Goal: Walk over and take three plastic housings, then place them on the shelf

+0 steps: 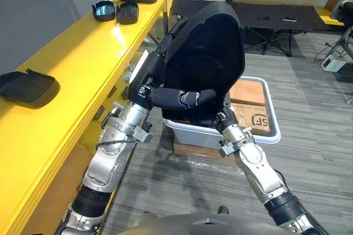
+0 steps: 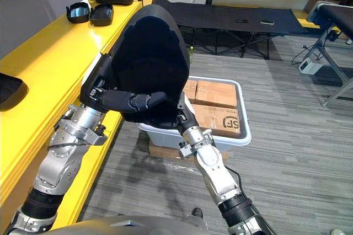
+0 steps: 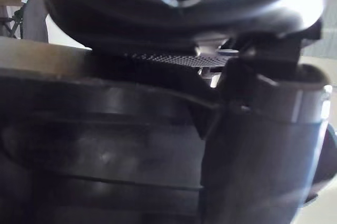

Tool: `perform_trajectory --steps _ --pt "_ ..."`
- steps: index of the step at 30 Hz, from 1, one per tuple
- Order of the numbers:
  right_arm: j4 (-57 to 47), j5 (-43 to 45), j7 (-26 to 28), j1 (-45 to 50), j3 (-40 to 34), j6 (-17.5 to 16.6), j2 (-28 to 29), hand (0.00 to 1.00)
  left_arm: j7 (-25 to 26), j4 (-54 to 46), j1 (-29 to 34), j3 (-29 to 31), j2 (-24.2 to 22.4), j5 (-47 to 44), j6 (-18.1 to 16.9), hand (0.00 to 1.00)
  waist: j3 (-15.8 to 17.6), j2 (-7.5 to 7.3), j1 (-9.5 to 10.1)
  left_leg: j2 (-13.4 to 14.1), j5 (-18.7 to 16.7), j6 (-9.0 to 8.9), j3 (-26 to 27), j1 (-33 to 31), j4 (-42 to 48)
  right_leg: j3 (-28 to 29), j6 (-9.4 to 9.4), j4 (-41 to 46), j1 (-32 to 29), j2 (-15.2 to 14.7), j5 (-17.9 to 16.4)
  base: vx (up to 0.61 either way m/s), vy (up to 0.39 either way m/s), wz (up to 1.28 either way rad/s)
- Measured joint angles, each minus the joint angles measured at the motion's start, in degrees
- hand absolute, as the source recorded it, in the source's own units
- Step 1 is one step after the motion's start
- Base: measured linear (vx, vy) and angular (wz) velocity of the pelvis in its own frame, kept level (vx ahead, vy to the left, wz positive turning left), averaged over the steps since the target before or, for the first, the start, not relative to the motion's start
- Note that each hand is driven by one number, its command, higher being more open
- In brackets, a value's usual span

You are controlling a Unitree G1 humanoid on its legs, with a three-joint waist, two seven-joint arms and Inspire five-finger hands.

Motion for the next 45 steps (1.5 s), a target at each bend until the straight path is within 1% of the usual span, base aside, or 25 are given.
perform_trajectory --steps 3,6,8,11,12,13,15,16,18,19,21,23,26,29,32,34,36,38,39,40,42,45 --pt "0.00 0.00 0.13 0.00 0.00 0.00 0.66 0.00 -1.26 0.22 0.01 1.06 -0.09 -1.06 0.11 1.00 0.51 0.27 -0.01 -0.02 0.00 0.00 0.01 0.01 0.00 0.05 0.01 0.00 -0.01 0.00 0.01 0.00 0.000 0.00" --pt "0.00 -0.10 0.21 0.00 0.00 0.01 0.68 0.00 -1.25 0.22 0.53 1.76 -0.10 -0.77 0.08 1.00 0.74 0.61 0.07 -0.02 0.00 0.00 0.00 0.01 -0.01 0.05 0.01 0.00 0.00 0.00 0.01 0.00 0.000 0.00" --pt "0.00 -0.55 0.25 0.00 -0.03 0.20 0.67 0.00 -0.36 0.27 1.85 2.72 -0.09 -0.32 -0.46 1.00 0.82 0.74 -0.02 -0.02 0.00 0.01 0.00 0.01 -0.01 0.05 0.01 0.00 0.00 0.00 0.01 0.00 0.000 0.00" --pt "0.00 -1.68 -0.45 -0.01 -0.75 0.54 0.85 0.00 1.59 1.40 5.18 4.17 -0.03 -1.16 -2.66 1.00 0.87 0.83 0.20 -0.03 0.00 0.01 0.00 -0.02 -0.01 0.04 0.01 -0.01 0.01 0.00 0.01 0.00 0.000 0.00" --pt "0.00 -1.69 -0.68 -0.05 -1.06 0.54 0.85 0.00 2.75 1.98 6.61 5.62 -0.55 -1.92 -4.04 1.00 0.88 0.83 0.30 -0.04 0.00 0.01 -0.03 -0.03 -0.01 0.02 0.01 -0.01 0.01 0.00 0.01 0.00 0.000 0.00" --pt "0.00 -1.69 -1.09 -0.05 -1.44 0.54 0.87 0.00 3.80 3.22 7.24 7.63 -1.07 -2.20 -6.22 1.00 0.91 0.90 0.44 -0.04 0.01 0.02 -0.06 -0.03 0.01 -0.02 0.01 -0.01 0.04 0.00 0.01 0.00 0.000 0.00" --pt "0.03 -1.68 -1.71 -0.09 -1.80 0.54 1.51 0.00 4.92 3.86 7.28 10.21 -1.21 -3.05 -7.95 1.00 0.96 0.97 0.78 -0.04 0.03 0.05 -0.08 -0.03 0.01 -0.04 0.02 -0.01 0.04 0.00 0.01 0.00 0.000 0.00" --pt "0.02 -1.99 -1.90 -0.32 -1.84 0.52 2.48 0.00 5.31 3.87 7.29 11.59 -1.25 -3.44 -9.54 1.00 1.00 1.04 0.88 -0.04 0.05 0.08 -0.10 -0.03 0.02 -0.05 0.01 -0.01 0.07 0.00 0.01 0.00 0.000 0.00" --pt "0.02 -2.08 -1.70 -0.47 -1.69 0.49 4.17 0.00 4.75 3.83 7.20 12.85 -1.90 -5.42 -11.60 1.00 1.04 1.11 1.25 -0.05 0.06 0.09 -0.20 -0.02 0.02 -0.14 0.02 -0.01 0.14 0.00 0.01 0.00 0.000 0.00" --pt "0.02 -2.21 -1.70 -0.49 -1.49 0.47 5.30 0.00 4.24 3.83 7.13 13.38 -3.16 -7.64 -12.43 1.00 1.08 1.18 1.55 -0.07 0.06 0.09 -0.25 -0.02 0.02 -0.17 0.02 -0.01 0.15 0.00 0.01 0.00 0.000 0.04" --pt "0.09 -2.31 -1.71 -0.49 -0.89 0.47 6.04 0.00 3.39 3.83 7.11 14.26 -5.01 -11.05 -12.73 1.00 1.09 1.19 1.85 -0.09 0.08 0.12 -0.51 -0.03 0.02 -0.39 0.01 -0.01 0.31 0.00 0.00 0.00 0.000 0.06" --pt "0.79 -3.58 -1.75 -0.56 -0.58 0.47 6.86 0.00 2.17 3.83 7.08 16.51 -7.04 -14.44 -12.79 1.00 1.10 1.20 1.87 -0.10 0.09 0.13 -0.60 -0.03 0.02 -0.48 0.02 -0.01 0.37 -0.01 -0.01 0.00 0.000 0.02" --pt "1.50 -4.17 -1.80 -0.54 -0.61 0.47 6.80 0.00 1.82 3.83 6.87 18.22 -8.50 -15.45 -12.82 1.00 1.11 1.19 1.84 -0.11 0.09 0.13 -0.60 -0.03 0.02 -0.48 0.02 -0.01 0.37 -0.01 -0.02 0.00 0.000 0.00" --pt "1.69 -4.08 -1.78 -0.26 -0.76 0.47 6.78 0.00 -0.53 3.83 6.26 19.15 -9.59 -18.15 -12.82 1.00 1.11 1.19 1.70 -0.11 0.09 0.13 -0.58 -0.03 0.01 -0.48 0.02 -0.01 0.35 -0.01 -0.03 0.00 0.000 0.00" --pt "1.69 -3.87 -1.60 -0.12 -1.22 0.45 6.84 0.00 -4.14 3.81 5.87 19.64 -9.89 -22.08 -12.33 1.00 1.11 1.19 1.60 -0.10 0.09 0.13 -0.54 0.00 0.00 -0.46 0.01 -0.01 0.33 -0.01 -0.04 0.00 0.000 0.00" --pt "1.70 -3.77 -1.32 0.41 -2.90 0.45 6.92 0.00 -7.19 3.81 5.57 19.86 -9.95 -29.05 -12.11 1.00 1.11 1.19 1.59 -0.10 0.09 0.13 -0.52 0.01 -0.01 -0.46 0.01 -0.01 0.31 -0.01 -0.04 0.00 0.000 0.00" --pt "1.70 -3.74 -1.28 0.80 -3.68 0.45 6.92 0.00 -8.86 3.81 5.45 20.22 -10.00 -32.11 -11.93 1.00 1.11 1.19 1.58 -0.10 0.09 0.13 -0.51 0.02 -0.01 -0.45 0.01 -0.01 0.31 -0.01 -0.04 0.00 0.000 0.00" --pt "1.70 -3.67 -1.00 2.01 -5.00 0.24 6.96 0.00 -13.37 3.81 5.45 21.19 -10.06 -38.66 -10.84 1.00 1.11 1.18 1.55 -0.10 0.09 0.13 -0.49 0.05 -0.03 -0.45 0.01 -0.01 0.32 -0.01 -0.03 0.00 0.000 0.00" --pt "1.76 -3.67 -0.85 2.30 -5.21 0.15 6.96 0.00 -14.37 3.81 5.45 21.26 -10.07 -40.09 -10.80 1.00 1.11 1.18 1.55 -0.10 0.09 0.13 -0.49 0.06 -0.03 -0.45 0.01 -0.01 0.32 -0.01 -0.04 0.00 0.000 0.00" --pt "2.31 -3.67 -0.37 2.61 -5.40 -0.34 6.96 0.00 -16.86 3.81 5.45 21.56 -10.12 -42.62 -10.81 1.00 1.11 1.17 1.53 -0.10 0.09 0.13 -0.47 0.09 -0.03 -0.44 0.01 -0.01 0.34 -0.01 -0.03 0.00 0.000 0.00" --pt "2.82 -3.70 -0.08 2.74 -5.39 -0.60 6.96 0.00 -19.26 3.81 5.36 21.68 -10.15 -43.75 -10.82 1.00 1.11 1.17 1.43 -0.10 0.09 0.13 -0.44 0.16 -0.02 -0.41 0.01 -0.01 0.38 -0.01 -0.03 0.00 0.000 0.00" --pt "2.83 -4.09 -0.19 3.28 -5.49 -1.16 6.94 0.00 -20.32 3.80 5.29 21.79 -10.16 -41.74 -10.84 1.00 1.10 1.16 1.55 -0.09 0.09 0.13 -0.44 0.29 -0.02 -0.41 0.01 -0.02 0.53 -0.01 -0.03 0.00 0.000 0.00"
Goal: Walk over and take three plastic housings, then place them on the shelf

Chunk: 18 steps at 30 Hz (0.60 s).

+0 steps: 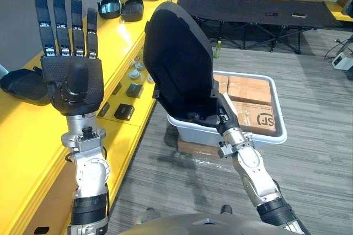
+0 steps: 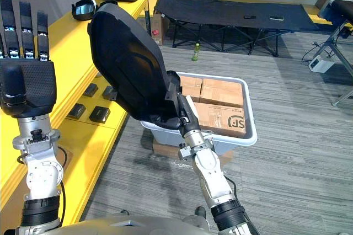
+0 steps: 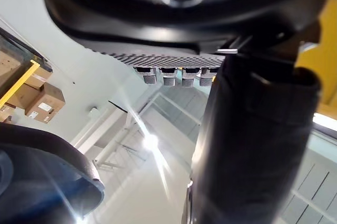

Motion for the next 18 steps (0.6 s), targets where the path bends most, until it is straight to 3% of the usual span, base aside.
perform_trajectory --steps 9,12,18 --pt "-9.38 3.35 0.19 -3.92 -10.31 -1.08 -6.23 0.00 0.50 0.03 2.05 3.50 0.17 11.26 1.88 1.00 0.08 -0.22 0.30 0.01 0.01 -0.01 0.06 0.44 -0.04 0.14 0.02 -0.01 0.45 0.00 0.03 0.00 0.000 0.00" --pt "-13.34 8.90 -0.11 -6.62 -13.40 -1.60 -6.82 0.00 5.70 0.04 3.20 3.94 0.27 22.31 2.07 1.00 0.07 -0.23 0.19 0.01 0.00 -0.01 0.15 0.50 -0.03 0.28 0.04 -0.01 0.45 0.00 0.06 0.00 0.000 0.00" --pt "-14.59 9.86 0.18 -7.10 -13.03 -1.53 -6.80 0.00 17.81 3.31 3.66 2.73 0.76 36.65 1.82 1.00 0.06 -0.26 0.20 0.02 0.00 -0.01 0.15 0.47 -0.04 0.28 0.05 -0.01 0.45 0.00 0.06 0.00 0.000 0.00"
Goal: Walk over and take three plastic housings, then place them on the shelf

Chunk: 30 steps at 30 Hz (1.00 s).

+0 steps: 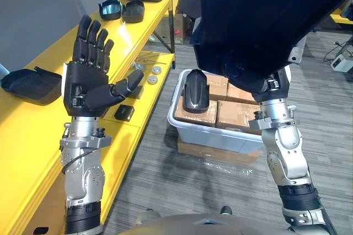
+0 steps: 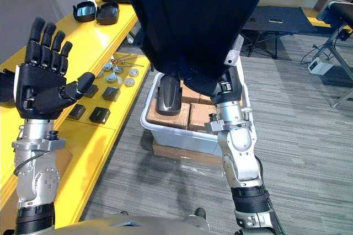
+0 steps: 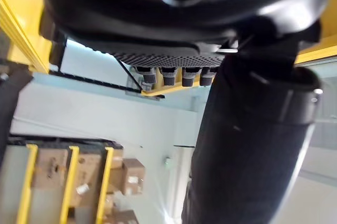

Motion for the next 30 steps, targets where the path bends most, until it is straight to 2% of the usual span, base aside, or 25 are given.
perform_trajectory --steps 5,9,15,22,26,30 --pt "0.01 0.07 1.02 0.21 0.09 1.32 0.55 0.00 4.70 3.25 0.00 -2.76 0.00 2.18 0.01 1.00 0.06 -0.10 0.07 0.01 0.00 0.00 0.00 -0.04 -0.03 -0.01 0.00 0.00 -0.04 0.00 0.00 0.00 0.000 0.00" --pt "0.02 0.14 1.68 0.80 1.03 1.38 1.83 0.00 4.40 3.24 -0.04 -5.29 0.00 2.06 0.01 1.00 0.06 -0.09 -0.06 0.01 -0.02 -0.02 0.00 -0.04 -0.04 0.00 0.00 0.00 -0.04 0.00 0.00 0.00 0.000 0.00" --pt "1.53 1.52 3.34 1.50 3.25 1.53 2.87 0.00 -5.37 2.24 -0.71 -9.85 0.22 -2.31 0.83 1.00 0.06 -0.08 -0.13 0.02 -0.04 -0.04 0.06 -0.03 -0.01 0.01 0.00 0.00 -0.06 0.00 0.00 0.00 0.000 0.00" --pt "3.14 1.98 4.63 2.56 4.49 1.54 2.94 0.00 -13.12 -2.19 -2.61 -13.16 2.70 -3.52 5.88 1.00 0.06 -0.06 -0.29 0.02 -0.03 -0.04 0.14 -0.03 -0.01 0.03 0.00 0.00 -0.15 -0.01 -0.01 0.00 0.000 0.00" --pt "3.84 2.61 5.79 2.61 4.54 2.63 2.92 0.00 -14.70 -2.22 -3.16 -14.87 3.30 -5.27 8.17 1.00 0.04 -0.02 -0.62 0.02 -0.03 -0.04 0.16 -0.04 -0.02 0.04 0.00 0.00 -0.22 -0.01 -0.01 0.00 0.000 0.00" --pt "3.84 3.99 7.19 3.12 5.27 3.67 2.92 0.00 -15.27 -2.22 -3.16 -15.07 4.41 -5.29 8.17 1.00 0.03 -0.01 -0.96 0.02 -0.03 -0.04 0.17 -0.04 -0.04 0.04 0.00 0.00 -0.22 -0.01 -0.01 0.00 0.000 0.00"
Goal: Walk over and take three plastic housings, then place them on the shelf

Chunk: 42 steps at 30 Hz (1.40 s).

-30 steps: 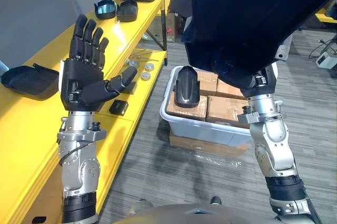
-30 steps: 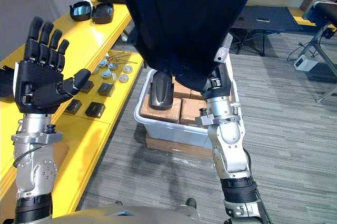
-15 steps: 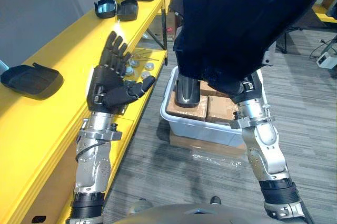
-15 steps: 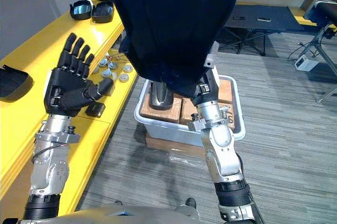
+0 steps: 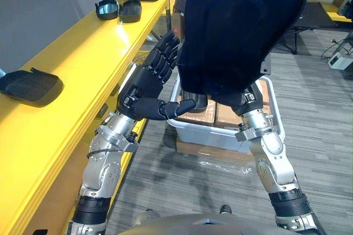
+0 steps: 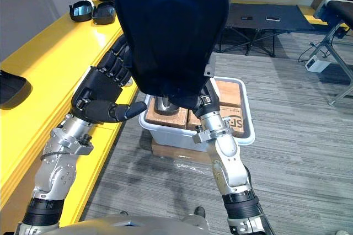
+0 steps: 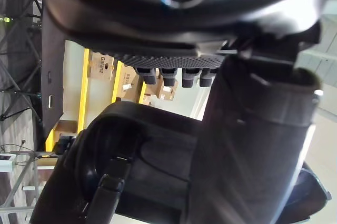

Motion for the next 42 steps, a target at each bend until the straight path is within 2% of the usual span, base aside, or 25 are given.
perform_trajectory --steps 7,15,16,25,32,37,42 --pt "0.00 0.00 1.90 0.78 6.37 3.04 0.97 0.00 3.00 -2.33 0.03 -2.08 -0.02 0.05 -0.02 1.00 -0.03 0.05 -0.37 0.00 0.00 0.00 -0.01 0.00 0.04 -0.01 0.00 0.00 0.03 0.00 0.00 0.00 0.000 0.00" --pt "0.00 0.60 1.02 2.66 10.40 5.36 2.78 0.00 8.01 -3.59 0.16 -2.82 -0.14 0.54 -0.32 1.00 -0.12 0.22 -0.43 -0.02 0.01 0.01 -0.10 -0.05 0.04 -0.09 0.00 -0.01 0.04 0.00 -0.01 0.00 0.000 0.00" --pt "0.00 0.74 0.94 2.70 10.48 5.66 2.82 0.00 8.14 -3.59 0.16 -2.88 -0.16 0.55 -0.33 0.00 -0.12 0.23 -0.44 -0.02 0.01 0.01 -0.10 -0.05 0.04 -0.09 0.00 -0.01 0.04 0.00 -0.01 0.00 0.000 0.00" --pt "0.91 2.42 -0.79 2.96 11.99 6.17 2.69 0.00 9.06 -3.58 0.15 -3.43 -0.07 4.53 0.12 0.00 -0.64 0.84 -0.58 -0.02 0.01 0.01 -0.10 -0.19 0.04 -0.09 0.00 -0.05 -0.14 0.00 -0.01 0.00 0.000 0.00" --pt "2.07 2.31 -4.82 4.62 14.20 6.44 2.09 0.00 10.97 -2.92 0.15 -3.66 0.06 7.61 5.08 0.00 -1.54 1.07 -0.62 -0.02 0.02 0.01 -0.11 -0.73 0.12 -0.07 -0.01 -0.05 -0.65 0.00 0.01 0.00 0.000 0.00" --pt "2.36 2.49 -6.22 5.06 15.59 7.73 1.85 0.00 11.31 -0.73 0.13 -3.80 0.26 7.64 4.93 0.00 -1.64 1.12 -0.63 -0.02 0.03 0.02 -0.11 -0.81 0.14 -0.01 -0.01 -0.05 -0.74 0.00 0.03 0.00 0.000 0.00" --pt "2.37 2.46 -6.74 5.06 16.08 7.72 1.09 0.00 11.89 0.79 0.20 -4.92 0.76 6.83 3.07 0.00 -2.38 1.20 -0.57 -0.03 0.03 0.02 -0.11 -0.85 0.11 0.08 0.00 -0.05 -0.79 0.00 0.03 0.00 0.000 0.00"
